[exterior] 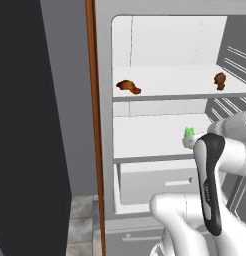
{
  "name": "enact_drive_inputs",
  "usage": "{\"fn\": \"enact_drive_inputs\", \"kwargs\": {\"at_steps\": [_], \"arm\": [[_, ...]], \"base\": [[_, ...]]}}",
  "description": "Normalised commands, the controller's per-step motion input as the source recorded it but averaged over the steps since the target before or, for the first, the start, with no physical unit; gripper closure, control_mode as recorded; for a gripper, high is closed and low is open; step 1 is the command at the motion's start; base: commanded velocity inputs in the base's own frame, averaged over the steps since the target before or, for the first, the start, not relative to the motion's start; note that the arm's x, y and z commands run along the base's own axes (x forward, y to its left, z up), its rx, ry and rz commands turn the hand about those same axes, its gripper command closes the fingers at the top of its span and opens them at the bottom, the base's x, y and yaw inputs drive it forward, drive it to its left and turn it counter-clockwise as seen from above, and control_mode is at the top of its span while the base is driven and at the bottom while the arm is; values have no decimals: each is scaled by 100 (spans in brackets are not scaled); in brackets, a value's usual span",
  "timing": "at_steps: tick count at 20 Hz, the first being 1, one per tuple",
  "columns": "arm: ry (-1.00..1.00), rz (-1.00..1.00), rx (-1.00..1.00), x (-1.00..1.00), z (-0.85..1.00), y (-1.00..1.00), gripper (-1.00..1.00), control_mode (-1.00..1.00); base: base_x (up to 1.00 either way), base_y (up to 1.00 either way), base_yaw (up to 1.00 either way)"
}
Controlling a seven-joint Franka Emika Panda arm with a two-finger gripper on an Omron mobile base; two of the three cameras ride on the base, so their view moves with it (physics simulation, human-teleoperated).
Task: Gather the bell pepper and corn from the fridge and place them on a tray on the dining counter. Then gather the chicken drumsticks from the fridge and place them on the other tray.
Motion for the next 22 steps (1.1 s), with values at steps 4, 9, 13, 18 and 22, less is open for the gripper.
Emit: {"fn": "enact_drive_inputs", "kwargs": {"at_steps": [4,9,13,18,22], "arm": [[17,-27,0,0,-20,-21,-100,-100],[7,-25,0,1,-18,-32,-100,-100],[0,-9,2,14,-12,-39,-100,-100],[0,1,4,38,-8,-14,-100,-100],[4,8,3,48,-23,0,-100,-100]], "base": [[0,0,0],[0,0,0],[0,0,0],[0,0,0],[0,0,0]]}}
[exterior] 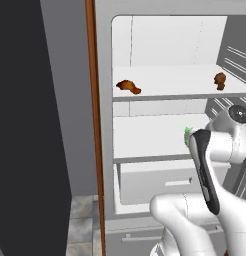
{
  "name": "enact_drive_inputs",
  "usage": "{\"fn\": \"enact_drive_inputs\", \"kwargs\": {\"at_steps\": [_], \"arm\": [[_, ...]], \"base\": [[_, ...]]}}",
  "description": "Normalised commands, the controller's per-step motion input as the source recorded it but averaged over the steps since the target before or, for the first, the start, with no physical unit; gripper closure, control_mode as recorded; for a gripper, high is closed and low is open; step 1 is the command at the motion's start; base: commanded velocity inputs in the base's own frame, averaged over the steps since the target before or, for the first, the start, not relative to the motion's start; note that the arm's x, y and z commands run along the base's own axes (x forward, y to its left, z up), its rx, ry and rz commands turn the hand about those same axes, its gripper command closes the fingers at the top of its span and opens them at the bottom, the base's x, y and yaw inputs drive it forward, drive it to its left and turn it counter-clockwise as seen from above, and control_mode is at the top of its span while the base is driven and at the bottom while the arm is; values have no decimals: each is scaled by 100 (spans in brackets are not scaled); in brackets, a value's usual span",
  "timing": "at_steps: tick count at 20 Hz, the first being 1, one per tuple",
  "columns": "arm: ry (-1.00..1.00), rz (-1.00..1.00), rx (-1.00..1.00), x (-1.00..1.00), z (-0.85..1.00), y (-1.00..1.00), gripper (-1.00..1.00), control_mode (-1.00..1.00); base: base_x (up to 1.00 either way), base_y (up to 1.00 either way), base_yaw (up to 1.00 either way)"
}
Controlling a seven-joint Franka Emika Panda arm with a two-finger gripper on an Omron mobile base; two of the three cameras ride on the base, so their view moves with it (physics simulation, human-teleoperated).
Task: Gather the bell pepper and corn from the fridge and place them on a tray on the dining counter. Then gather the chicken drumsticks from the fridge and place them on the other tray.
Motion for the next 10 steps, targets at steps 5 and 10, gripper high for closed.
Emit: {"fn": "enact_drive_inputs", "kwargs": {"at_steps": [5,10], "arm": [[7,8,1,43,-34,-10,-100,-100],[2,1,0,32,-25,-25,-100,-100]], "base": [[0,0,0],[0,0,0]]}}
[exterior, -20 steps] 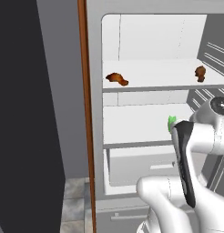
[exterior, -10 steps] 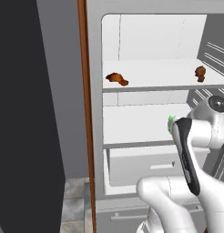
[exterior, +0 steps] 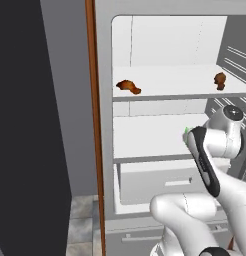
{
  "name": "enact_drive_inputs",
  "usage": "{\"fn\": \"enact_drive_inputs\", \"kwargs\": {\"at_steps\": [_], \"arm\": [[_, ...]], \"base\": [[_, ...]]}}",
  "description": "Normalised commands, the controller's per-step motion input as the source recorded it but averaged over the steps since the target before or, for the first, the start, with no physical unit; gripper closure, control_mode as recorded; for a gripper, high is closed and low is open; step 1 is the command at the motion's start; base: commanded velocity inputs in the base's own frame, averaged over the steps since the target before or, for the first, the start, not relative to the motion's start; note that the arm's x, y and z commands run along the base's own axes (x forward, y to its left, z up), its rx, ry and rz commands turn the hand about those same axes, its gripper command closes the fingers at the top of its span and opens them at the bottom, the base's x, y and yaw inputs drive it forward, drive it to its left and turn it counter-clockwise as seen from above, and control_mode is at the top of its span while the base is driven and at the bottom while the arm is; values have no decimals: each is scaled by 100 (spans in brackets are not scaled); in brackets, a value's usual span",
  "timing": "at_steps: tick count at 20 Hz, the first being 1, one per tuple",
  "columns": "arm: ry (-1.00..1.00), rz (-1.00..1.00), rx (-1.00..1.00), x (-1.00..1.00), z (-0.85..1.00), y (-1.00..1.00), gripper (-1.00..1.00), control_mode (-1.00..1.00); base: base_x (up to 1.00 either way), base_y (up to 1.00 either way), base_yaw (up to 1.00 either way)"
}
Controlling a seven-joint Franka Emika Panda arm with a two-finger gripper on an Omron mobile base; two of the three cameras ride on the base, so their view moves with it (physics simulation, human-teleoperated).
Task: Gather the bell pepper and corn from the fridge and place them on a tray on the dining counter. Then gather the chicken drumsticks from the fridge and place them on the other tray.
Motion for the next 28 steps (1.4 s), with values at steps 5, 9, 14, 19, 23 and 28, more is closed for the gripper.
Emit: {"fn": "enact_drive_inputs", "kwargs": {"at_steps": [5,9,14,19,23,28], "arm": [[0,0,0,22,-20,-25,-100,-100],[0,0,0,33,-20,-9,-100,-100],[0,0,0,42,-20,-1,-100,-100],[0,0,0,42,-19,0,-100,-100],[0,0,0,35,-22,-9,-100,-100],[0,0,0,27,-23,-17,-100,-100]], "base": [[0,0,0],[0,0,0],[0,0,0],[0,0,0],[0,0,0],[0,0,0]]}}
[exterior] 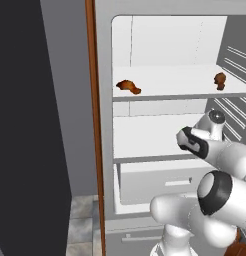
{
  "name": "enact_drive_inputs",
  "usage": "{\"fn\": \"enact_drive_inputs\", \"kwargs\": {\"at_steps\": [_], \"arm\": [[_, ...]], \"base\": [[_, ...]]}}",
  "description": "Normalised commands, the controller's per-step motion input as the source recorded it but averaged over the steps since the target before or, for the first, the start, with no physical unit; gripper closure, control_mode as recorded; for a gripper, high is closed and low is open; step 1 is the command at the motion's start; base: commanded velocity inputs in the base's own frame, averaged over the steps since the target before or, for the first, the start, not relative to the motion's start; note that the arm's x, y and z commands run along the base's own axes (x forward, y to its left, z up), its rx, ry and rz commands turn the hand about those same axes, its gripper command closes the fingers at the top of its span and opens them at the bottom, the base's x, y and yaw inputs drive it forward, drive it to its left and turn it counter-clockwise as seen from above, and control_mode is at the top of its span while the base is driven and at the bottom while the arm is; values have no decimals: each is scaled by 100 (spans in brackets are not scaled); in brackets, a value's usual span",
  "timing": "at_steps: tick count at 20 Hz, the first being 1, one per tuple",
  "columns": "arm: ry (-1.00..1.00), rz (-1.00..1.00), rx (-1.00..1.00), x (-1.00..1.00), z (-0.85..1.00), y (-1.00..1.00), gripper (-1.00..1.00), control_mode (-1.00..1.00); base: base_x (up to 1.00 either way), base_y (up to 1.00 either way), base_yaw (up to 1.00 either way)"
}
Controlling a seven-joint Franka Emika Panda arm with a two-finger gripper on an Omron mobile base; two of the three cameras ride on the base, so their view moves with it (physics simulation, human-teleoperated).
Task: Gather the bell pepper and corn from the fridge and place them on a tray on the dining counter. Then gather the chicken drumsticks from the fridge and place them on the other tray.
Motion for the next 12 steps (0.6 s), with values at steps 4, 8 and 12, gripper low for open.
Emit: {"fn": "enact_drive_inputs", "kwargs": {"at_steps": [4,8,12], "arm": [[0,0,0,23,-23,-16,-100,-100],[0,0,0,19,-26,-11,-100,-100],[2,0,0,11,-38,-6,-100,-100]], "base": [[0,0,0],[0,0,0],[0,0,0]]}}
